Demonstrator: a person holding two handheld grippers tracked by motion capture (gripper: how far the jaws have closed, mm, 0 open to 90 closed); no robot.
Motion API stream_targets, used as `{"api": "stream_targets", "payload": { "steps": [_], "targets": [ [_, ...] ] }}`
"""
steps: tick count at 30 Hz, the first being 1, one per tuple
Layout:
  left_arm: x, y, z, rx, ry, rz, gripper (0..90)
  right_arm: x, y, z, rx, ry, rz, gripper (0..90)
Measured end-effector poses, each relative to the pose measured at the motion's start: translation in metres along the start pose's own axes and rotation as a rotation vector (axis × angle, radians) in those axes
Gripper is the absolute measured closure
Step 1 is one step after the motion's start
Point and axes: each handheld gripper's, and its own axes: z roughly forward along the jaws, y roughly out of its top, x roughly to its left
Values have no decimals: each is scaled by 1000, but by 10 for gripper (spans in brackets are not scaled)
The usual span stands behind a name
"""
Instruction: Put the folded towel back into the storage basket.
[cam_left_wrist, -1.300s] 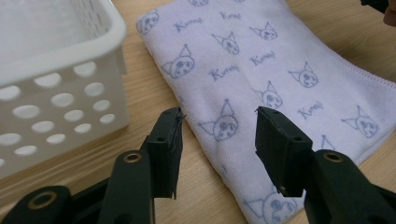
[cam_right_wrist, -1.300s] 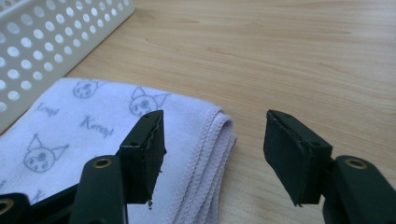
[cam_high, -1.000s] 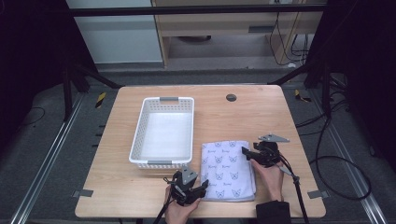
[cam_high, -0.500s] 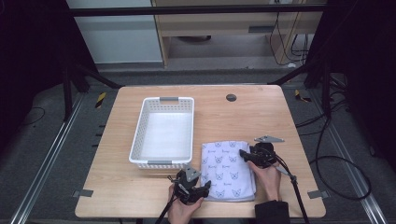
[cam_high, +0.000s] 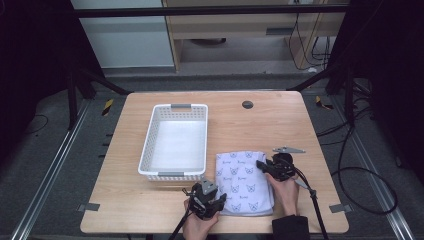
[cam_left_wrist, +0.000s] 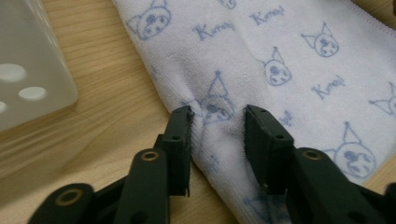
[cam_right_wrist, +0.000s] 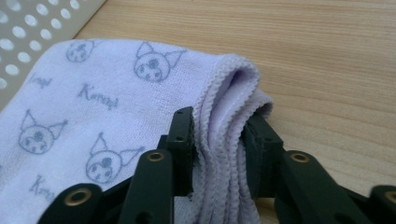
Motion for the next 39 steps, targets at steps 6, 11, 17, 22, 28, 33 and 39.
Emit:
{"api": "stream_targets", "payload": {
  "steps": [6, 11, 17, 22, 28, 33, 39],
  "targets": [
    [-7, 3, -2, -2, 29, 40, 759, 1, -2, -3, -27, 5, 29, 733],
    [-5, 3, -8, -32, 3, 28, 796, 2, 0, -10, -53, 17, 18, 741],
    [-4, 11, -19, -77, -19, 34, 821, 10, 7, -28, -103, 44, -10, 746],
    [-7, 19, -30, -106, -23, 63, 826, 20, 14, -43, -150, 56, -36, 746],
    [-8, 29, -41, -123, -15, 92, 831, 27, 19, -56, -194, 69, -50, 747],
    [-8, 37, -48, -130, -5, 124, 833, 32, 23, -60, -209, 74, -56, 746],
    [-6, 48, -58, -156, -6, 140, 833, 36, 28, -66, -241, 78, -61, 746]
  ]
}}
